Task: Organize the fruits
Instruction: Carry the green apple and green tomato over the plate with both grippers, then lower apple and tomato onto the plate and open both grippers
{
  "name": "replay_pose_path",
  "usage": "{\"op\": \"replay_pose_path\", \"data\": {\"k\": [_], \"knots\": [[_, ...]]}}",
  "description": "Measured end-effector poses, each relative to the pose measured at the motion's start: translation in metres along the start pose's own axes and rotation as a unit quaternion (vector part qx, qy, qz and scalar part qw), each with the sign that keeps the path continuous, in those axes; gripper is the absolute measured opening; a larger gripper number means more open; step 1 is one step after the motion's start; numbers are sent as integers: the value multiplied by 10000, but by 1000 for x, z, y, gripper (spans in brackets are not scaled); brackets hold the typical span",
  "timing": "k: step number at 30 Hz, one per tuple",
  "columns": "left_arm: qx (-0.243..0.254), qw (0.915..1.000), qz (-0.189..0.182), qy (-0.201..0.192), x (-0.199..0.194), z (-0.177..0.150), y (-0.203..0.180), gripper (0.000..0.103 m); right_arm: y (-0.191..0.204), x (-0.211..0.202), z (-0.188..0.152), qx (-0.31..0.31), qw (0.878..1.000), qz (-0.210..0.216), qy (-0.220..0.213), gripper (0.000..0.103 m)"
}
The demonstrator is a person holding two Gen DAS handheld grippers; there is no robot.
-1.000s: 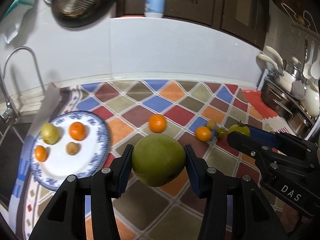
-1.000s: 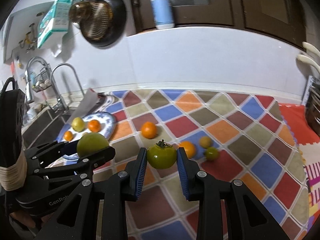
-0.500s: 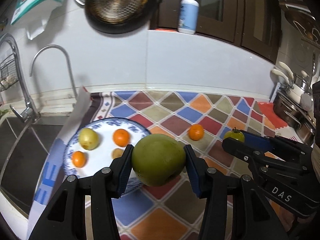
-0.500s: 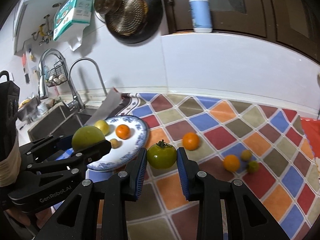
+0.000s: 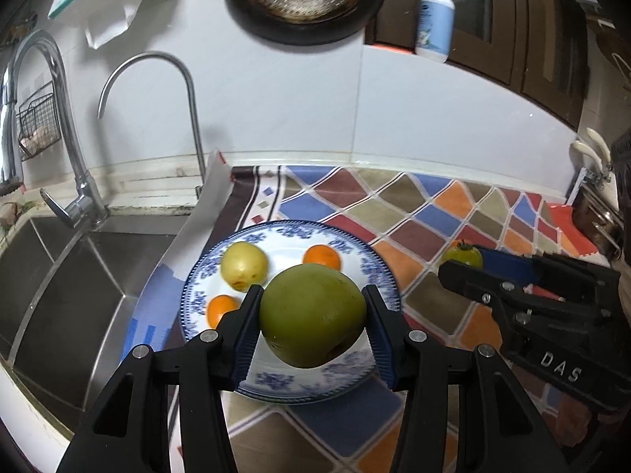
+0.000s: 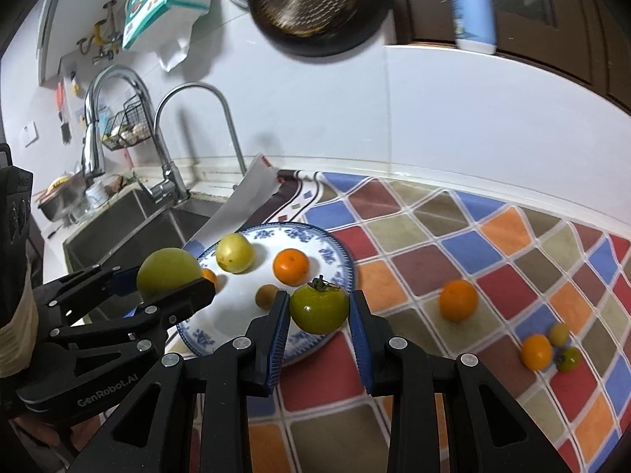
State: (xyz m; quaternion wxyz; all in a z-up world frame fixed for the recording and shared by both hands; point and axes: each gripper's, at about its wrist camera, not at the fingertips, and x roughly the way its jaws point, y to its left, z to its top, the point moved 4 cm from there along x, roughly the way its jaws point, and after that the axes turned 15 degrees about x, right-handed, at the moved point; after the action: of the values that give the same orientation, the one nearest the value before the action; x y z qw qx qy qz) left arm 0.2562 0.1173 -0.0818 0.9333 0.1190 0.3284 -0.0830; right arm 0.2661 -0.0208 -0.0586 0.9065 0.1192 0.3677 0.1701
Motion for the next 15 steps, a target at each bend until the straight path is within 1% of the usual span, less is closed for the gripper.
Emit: {"op": "replay_pose_path", "data": {"k": [4,8,15], "knots": [[50,9998,46,164,15,-9,6,49,8,23,4,-110,9998,56,154,31],[-43,9993,1,361,32,-16,12,49,10,44,5,-179,9993,68,331,31],[-54,9985,13,548,51,-21,17,49,7,80,2,-221,9977,93,629,31]]}}
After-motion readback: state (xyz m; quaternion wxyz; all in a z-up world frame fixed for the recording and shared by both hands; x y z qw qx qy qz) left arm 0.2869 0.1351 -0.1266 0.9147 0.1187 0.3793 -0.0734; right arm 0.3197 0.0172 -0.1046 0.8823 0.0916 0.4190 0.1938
